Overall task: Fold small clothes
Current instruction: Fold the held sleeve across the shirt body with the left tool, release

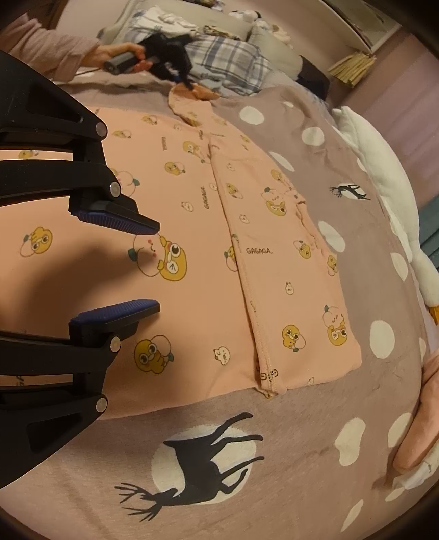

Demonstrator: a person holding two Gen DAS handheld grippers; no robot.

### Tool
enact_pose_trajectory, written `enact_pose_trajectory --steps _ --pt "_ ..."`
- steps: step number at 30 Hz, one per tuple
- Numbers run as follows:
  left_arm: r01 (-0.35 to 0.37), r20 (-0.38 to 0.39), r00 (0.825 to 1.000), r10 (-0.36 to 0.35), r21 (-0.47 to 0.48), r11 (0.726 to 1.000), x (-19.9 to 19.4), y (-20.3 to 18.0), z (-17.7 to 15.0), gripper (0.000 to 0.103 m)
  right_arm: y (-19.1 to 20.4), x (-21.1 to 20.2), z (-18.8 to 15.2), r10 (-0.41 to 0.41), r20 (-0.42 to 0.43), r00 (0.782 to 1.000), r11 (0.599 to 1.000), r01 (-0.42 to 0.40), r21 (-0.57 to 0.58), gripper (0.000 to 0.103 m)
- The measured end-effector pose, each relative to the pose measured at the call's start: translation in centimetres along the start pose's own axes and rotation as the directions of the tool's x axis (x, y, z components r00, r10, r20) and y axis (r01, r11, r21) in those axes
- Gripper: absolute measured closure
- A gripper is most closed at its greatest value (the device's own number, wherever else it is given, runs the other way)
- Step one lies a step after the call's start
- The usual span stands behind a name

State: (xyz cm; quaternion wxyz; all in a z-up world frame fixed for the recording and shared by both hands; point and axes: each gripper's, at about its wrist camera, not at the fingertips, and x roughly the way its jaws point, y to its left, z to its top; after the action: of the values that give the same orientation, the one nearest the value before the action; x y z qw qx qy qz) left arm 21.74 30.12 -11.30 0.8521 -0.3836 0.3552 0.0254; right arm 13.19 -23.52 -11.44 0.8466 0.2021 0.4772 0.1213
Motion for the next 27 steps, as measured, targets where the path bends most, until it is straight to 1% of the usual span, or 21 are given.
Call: enact_pose_trajectory --steps 3,5,6,7,8,9,11,12,14,15,16,17,18,19,20,21,22,24,25,26,27 --pt "0.094 -0.020 0.995 -0.093 0.093 0.991 0.0 -4.1 -0.7 0.096 0.0 0.0 0.0 -0.002 0.000 1.000 1.000 0.002 0.008 0.064" --pt "0.172 -0.046 0.985 -0.167 0.159 0.972 0.0 -7.5 -1.7 0.096 0.1 -0.1 -0.2 0.003 -0.001 1.000 1.000 -0.003 0.008 0.064" --pt "0.198 -0.059 0.980 -0.190 0.187 0.962 0.0 -8.7 -2.5 0.096 0.3 -0.1 -0.2 0.003 0.000 1.000 1.000 -0.003 0.005 0.064" --pt "0.232 -0.083 0.972 -0.219 0.226 0.946 0.1 -10.6 -3.3 0.096 0.4 -0.2 -0.3 0.003 0.001 1.000 1.000 -0.003 0.001 0.064" --pt "0.247 -0.103 0.968 -0.228 0.263 0.933 0.4 -12.2 -4.1 0.096 0.5 -0.2 -0.3 0.004 0.003 1.000 1.000 -0.004 -0.003 0.064" --pt "0.262 -0.134 0.964 -0.230 0.315 0.912 0.8 -14.5 -5.5 0.096 0.6 -0.3 -0.3 0.007 0.004 1.000 1.000 -0.007 -0.005 0.064" --pt "0.302 -0.198 0.949 -0.244 0.364 0.881 1.7 -17.1 -7.9 0.095 0.7 -0.3 -0.3 0.013 0.007 1.000 1.000 -0.013 -0.002 0.064" --pt "0.315 -0.230 0.943 -0.239 0.400 0.861 2.3 -18.7 -9.5 0.095 0.8 -0.3 -0.3 0.016 0.008 1.000 1.000 -0.016 -0.001 0.064" --pt "0.300 -0.275 0.944 -0.181 0.492 0.817 3.8 -21.4 -13.1 0.094 1.0 -0.3 -0.4 0.021 0.009 1.000 1.000 -0.021 -0.001 0.064" --pt "0.301 -0.299 0.941 -0.160 0.518 0.801 4.4 -21.9 -14.3 0.091 1.1 -0.2 -0.4 0.023 0.008 1.000 1.000 -0.023 -0.003 0.064" --pt "0.306 -0.334 0.933 -0.134 0.540 0.784 5.3 -22.6 -15.7 0.089 1.2 -0.2 -0.3 0.022 0.007 1.000 1.000 -0.022 -0.005 0.064" --pt "0.303 -0.357 0.928 -0.105 0.559 0.772 6.0 -23.0 -16.9 0.078 1.2 -0.1 -0.3 0.022 0.006 1.000 1.000 -0.022 -0.006 0.064" --pt "0.290 -0.375 0.925 -0.066 0.582 0.760 6.7 -23.4 -18.0 0.056 1.3 -0.1 -0.2 0.027 0.005 1.000 1.000 -0.027 -0.006 0.063" --pt "0.275 -0.383 0.923 -0.031 0.602 0.750 7.5 -23.4 -18.6 0.045 1.3 0.0 0.1 0.040 0.003 0.999 0.999 -0.040 0.001 0.060" --pt "0.260 -0.379 0.925 -0.007 0.620 0.740 7.8 -23.3 -19.4 0.033 1.3 0.0 0.3 0.052 0.004 0.999 0.999 -0.052 0.010 0.053" --pt "0.252 -0.376 0.927 0.006 0.633 0.733 7.7 -23.0 -19.7 0.032 1.4 0.1 0.7 0.077 0.007 0.997 0.997 -0.077 0.026 0.050" --pt "0.251 -0.378 0.926 0.012 0.637 0.729 7.4 -22.5 -20.0 0.032 1.5 0.2 1.0 0.094 0.009 0.996 0.995 -0.095 0.030 0.049" --pt "0.243 -0.380 0.924 0.026 0.641 0.728 7.0 -21.9 -20.0 0.030 2.0 0.6 2.0 0.135 0.014 0.991 0.990 -0.135 0.030 0.049" --pt "0.232 -0.373 0.927 0.035 0.644 0.729 6.5 -21.4 -19.9 0.028 2.4 1.0 2.6 0.152 0.013 0.988 0.988 -0.152 0.030 0.049" --pt "0.216 -0.360 0.932 0.045 0.649 0.729 5.9 -20.7 -19.9 0.024 2.8 1.5 3.2 0.173 0.011 0.985 0.984 -0.173 0.028 0.049" --pt "0.191 -0.338 0.939 0.058 0.655 0.731 5.4 -20.2 -19.6 0.021 3.4 2.4 4.2 0.205 0.011 0.979 0.978 -0.205 0.026 0.049"
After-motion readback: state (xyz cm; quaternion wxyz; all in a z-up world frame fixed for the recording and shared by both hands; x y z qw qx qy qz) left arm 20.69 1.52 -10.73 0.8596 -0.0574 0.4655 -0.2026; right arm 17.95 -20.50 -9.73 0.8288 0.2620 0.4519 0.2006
